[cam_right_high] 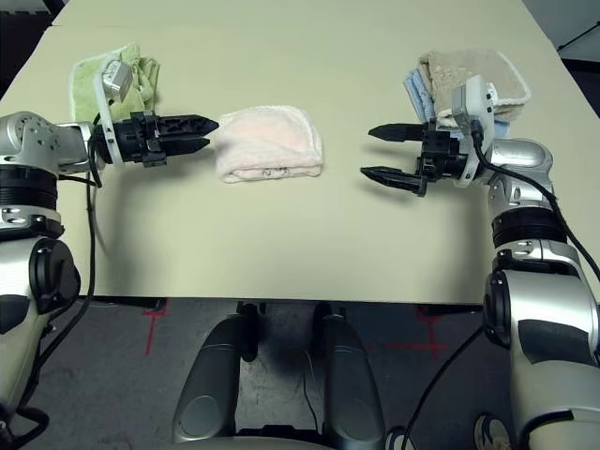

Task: Fold the towel and set it aside.

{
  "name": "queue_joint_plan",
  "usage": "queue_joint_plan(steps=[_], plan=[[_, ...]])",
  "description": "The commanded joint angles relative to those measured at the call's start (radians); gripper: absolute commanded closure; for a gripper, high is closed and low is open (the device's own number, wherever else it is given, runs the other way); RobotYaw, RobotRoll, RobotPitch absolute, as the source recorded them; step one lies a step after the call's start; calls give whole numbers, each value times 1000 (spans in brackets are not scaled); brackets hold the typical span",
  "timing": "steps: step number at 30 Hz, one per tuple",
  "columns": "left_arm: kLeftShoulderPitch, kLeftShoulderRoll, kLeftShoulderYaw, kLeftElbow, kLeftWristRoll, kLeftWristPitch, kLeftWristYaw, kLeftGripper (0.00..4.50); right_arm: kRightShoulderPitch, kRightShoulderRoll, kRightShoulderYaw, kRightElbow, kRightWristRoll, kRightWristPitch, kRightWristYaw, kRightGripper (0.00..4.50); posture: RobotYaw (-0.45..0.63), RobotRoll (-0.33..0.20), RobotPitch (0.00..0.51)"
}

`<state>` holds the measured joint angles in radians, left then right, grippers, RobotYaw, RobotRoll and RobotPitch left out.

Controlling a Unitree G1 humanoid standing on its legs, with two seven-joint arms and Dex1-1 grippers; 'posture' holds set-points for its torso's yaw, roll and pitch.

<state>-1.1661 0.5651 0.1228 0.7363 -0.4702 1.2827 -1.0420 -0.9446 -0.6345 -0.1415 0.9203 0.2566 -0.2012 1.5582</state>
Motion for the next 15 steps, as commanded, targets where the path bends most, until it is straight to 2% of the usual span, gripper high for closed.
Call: queue_joint_plan(steps=[1, 15], plan=[[20, 2, -66, -13, 16, -13, -12, 0, 22, -3, 1, -31, 14, 10, -2, 34, 29, 0, 287], [-12, 93, -118, 84, 62, -119, -51, 0, 47, 6, 7, -79, 30, 32, -15, 34, 32, 0, 287]])
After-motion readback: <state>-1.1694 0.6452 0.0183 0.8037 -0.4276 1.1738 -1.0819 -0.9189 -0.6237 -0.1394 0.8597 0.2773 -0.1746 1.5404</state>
